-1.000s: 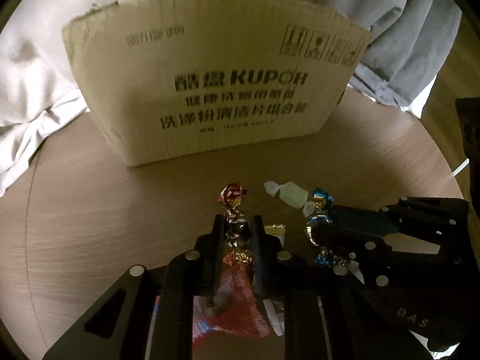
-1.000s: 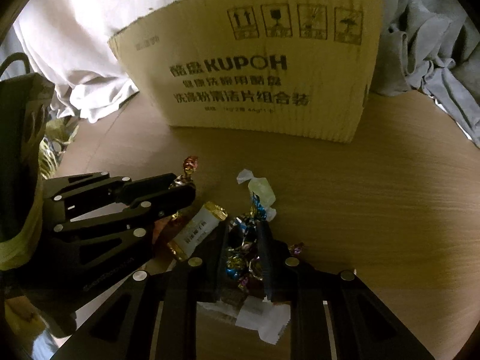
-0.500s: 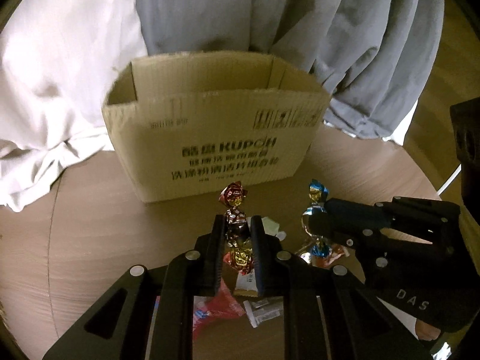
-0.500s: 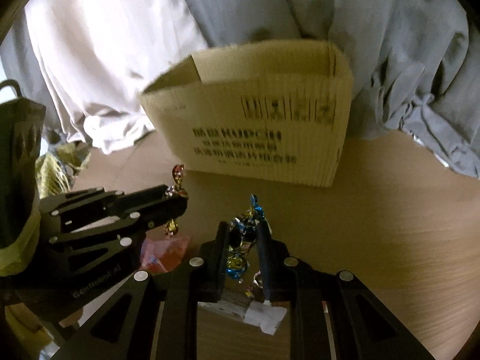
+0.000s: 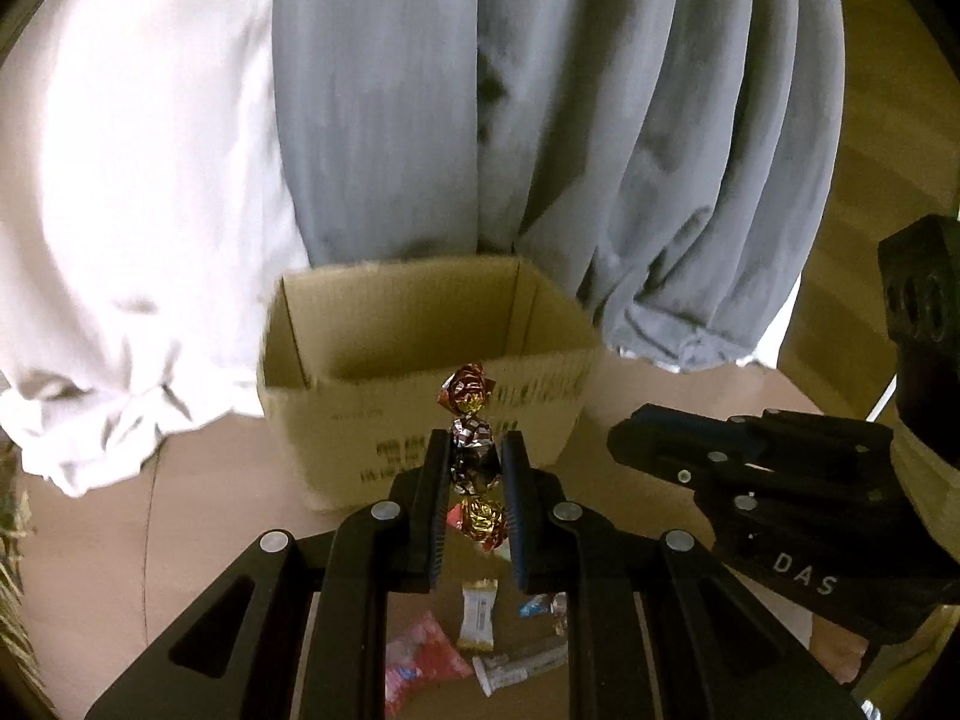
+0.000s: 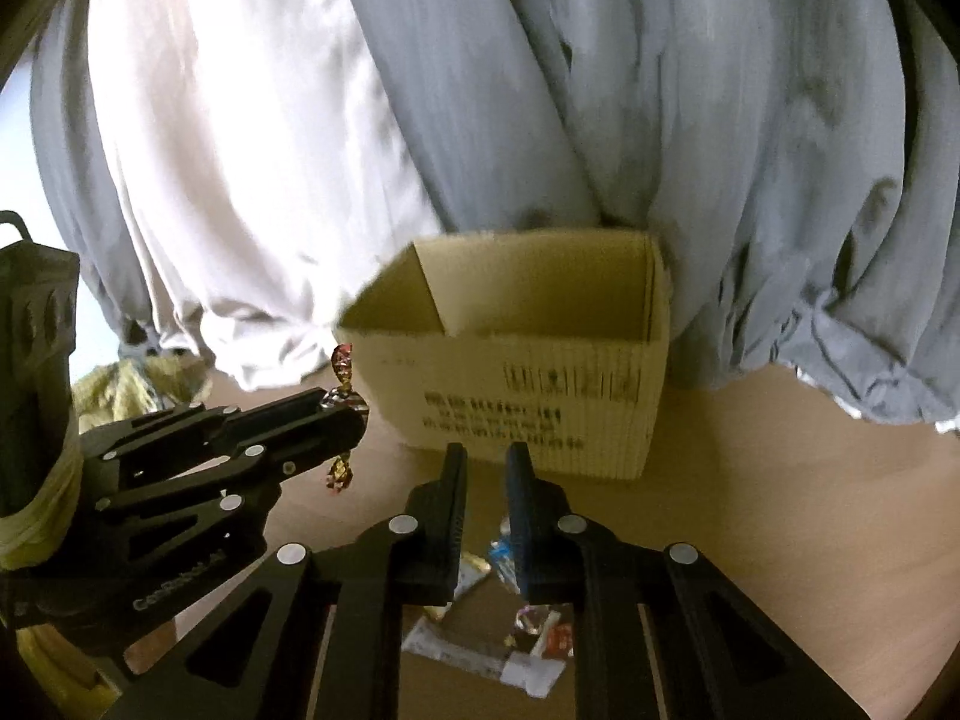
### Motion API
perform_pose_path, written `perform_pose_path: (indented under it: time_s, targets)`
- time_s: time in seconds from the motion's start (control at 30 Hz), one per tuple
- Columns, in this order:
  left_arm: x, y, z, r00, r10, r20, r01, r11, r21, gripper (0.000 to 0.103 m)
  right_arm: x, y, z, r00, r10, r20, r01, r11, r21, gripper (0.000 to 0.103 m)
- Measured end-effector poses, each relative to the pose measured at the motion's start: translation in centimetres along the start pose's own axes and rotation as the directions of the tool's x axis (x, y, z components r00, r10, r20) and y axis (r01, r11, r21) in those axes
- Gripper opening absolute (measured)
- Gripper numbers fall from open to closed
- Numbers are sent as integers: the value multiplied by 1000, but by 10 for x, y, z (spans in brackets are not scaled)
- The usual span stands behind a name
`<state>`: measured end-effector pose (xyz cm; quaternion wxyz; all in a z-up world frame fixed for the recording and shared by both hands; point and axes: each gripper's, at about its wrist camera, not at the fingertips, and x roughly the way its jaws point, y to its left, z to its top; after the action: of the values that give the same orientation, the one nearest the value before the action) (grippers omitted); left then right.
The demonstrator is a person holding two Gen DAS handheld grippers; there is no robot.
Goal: Organize snacks
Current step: 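Carry the gold-wrapped candies with the left tool into the box and release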
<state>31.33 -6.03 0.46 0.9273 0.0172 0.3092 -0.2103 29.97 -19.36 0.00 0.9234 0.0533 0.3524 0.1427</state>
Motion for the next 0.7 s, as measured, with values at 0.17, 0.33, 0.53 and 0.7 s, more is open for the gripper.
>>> perform_pose_path:
  time_s: [0.17, 0.33, 0.53, 0.7]
  targets:
    - [-6, 1, 18, 999, 13, 42, -14, 1000, 5, 18, -7, 0, 17, 998, -8, 56, 8, 1000, -1, 9]
    - [-6, 3, 34, 998, 6, 68, -7, 1000, 12, 18, -12, 1, 32, 996, -7, 85, 7, 1000, -8, 9]
    - [5, 9, 58, 997, 14, 78, -16, 1000, 20, 18, -5, -4, 51, 996, -10, 90, 10, 1000, -1, 9]
    - [24, 16, 76, 998, 15, 59, -17, 1000, 24, 18, 7, -13, 67, 997, -14, 75, 13, 1000, 17, 9]
